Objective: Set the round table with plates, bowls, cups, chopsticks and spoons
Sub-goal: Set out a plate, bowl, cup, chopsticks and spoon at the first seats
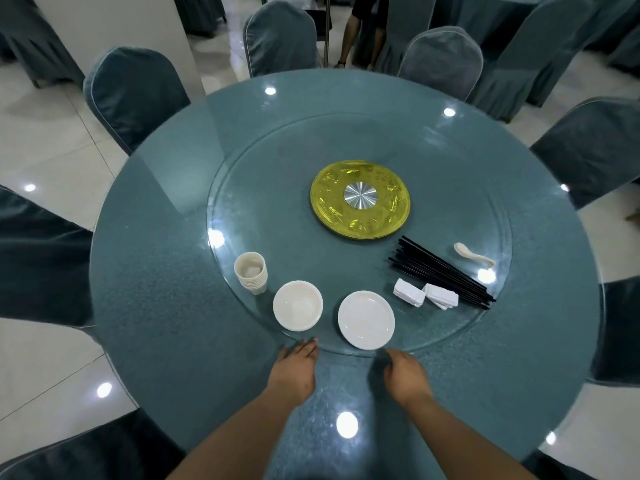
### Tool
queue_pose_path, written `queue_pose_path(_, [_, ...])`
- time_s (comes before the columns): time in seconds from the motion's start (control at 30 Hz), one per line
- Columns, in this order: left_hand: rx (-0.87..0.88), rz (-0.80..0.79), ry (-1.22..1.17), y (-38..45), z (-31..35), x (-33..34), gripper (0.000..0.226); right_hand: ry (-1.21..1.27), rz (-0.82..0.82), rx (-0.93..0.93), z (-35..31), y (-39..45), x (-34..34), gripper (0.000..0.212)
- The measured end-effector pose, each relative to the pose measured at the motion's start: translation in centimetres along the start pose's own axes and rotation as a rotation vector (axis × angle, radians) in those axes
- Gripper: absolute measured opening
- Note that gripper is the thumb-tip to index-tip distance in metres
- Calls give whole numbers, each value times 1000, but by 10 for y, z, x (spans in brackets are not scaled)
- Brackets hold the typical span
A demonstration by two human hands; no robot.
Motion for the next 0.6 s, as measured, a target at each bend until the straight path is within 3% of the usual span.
queue_pose_path(0.27, [-23,48,-22,2,23,3,60,17,3,38,9,3,-10,38])
queue_pose_path(0.5, [-119,220,-519,29,73,-32,28,384,85,91,7,23,-27,19])
queue_pose_path(0.6, [-195,283,-789,52,87,-47,24,500,96,72,2,43,-34,20])
Point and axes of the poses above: each hand's wrist, its own y-axis towards the middle knuckle, its own x-axis out of the palm, z = x × y, the point moved 1 cm from there along y, towards the middle knuckle, and after that the axes turned 8 degrees about -z, right-handed, at the moved point
